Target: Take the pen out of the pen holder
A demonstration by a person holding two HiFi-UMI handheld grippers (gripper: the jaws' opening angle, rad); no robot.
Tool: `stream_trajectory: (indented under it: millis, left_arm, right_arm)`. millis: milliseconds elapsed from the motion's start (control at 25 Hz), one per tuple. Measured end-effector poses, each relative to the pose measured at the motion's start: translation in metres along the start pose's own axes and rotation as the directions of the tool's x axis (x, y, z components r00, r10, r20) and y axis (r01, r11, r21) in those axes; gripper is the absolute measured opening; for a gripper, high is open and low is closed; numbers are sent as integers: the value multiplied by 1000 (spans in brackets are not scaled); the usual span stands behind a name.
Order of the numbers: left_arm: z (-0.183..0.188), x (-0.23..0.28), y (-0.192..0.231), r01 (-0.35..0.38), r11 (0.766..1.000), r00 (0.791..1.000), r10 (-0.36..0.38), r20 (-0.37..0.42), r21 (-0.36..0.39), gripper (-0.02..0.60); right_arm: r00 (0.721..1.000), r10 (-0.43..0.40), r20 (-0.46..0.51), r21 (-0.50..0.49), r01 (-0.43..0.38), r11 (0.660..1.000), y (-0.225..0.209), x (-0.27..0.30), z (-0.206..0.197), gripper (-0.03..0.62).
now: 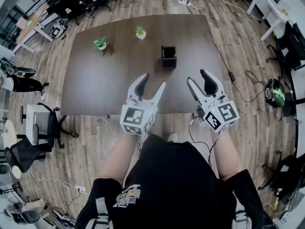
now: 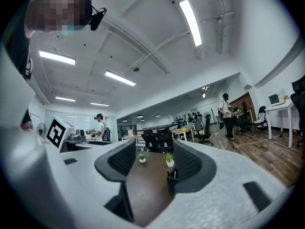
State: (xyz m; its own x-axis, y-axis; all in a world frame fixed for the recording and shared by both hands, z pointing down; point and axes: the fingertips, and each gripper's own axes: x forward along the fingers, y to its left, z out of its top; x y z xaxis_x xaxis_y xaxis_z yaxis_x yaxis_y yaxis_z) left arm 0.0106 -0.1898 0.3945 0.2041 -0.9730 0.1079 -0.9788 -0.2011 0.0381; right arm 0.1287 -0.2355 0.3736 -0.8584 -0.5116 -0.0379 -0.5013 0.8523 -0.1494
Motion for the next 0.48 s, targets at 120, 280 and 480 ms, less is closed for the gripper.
stream_trajectory:
  millis: [120, 280, 480]
  left_arm:
    - [-1, 11, 1, 10, 1000, 1000, -10, -11, 9, 227]
    - [-6, 26, 8, 26, 999, 999, -26, -25, 18, 227]
    - [-15, 49, 25, 52, 999, 998, -52, -37, 3, 227]
  right_arm:
    - [1000, -7, 1, 5, 7, 1000, -5, 3, 0, 249]
    - [1000, -22, -5, 20, 22, 1000, -10, 10, -5, 249]
    - [998, -54, -11, 29, 54, 998, -24, 28, -11, 249]
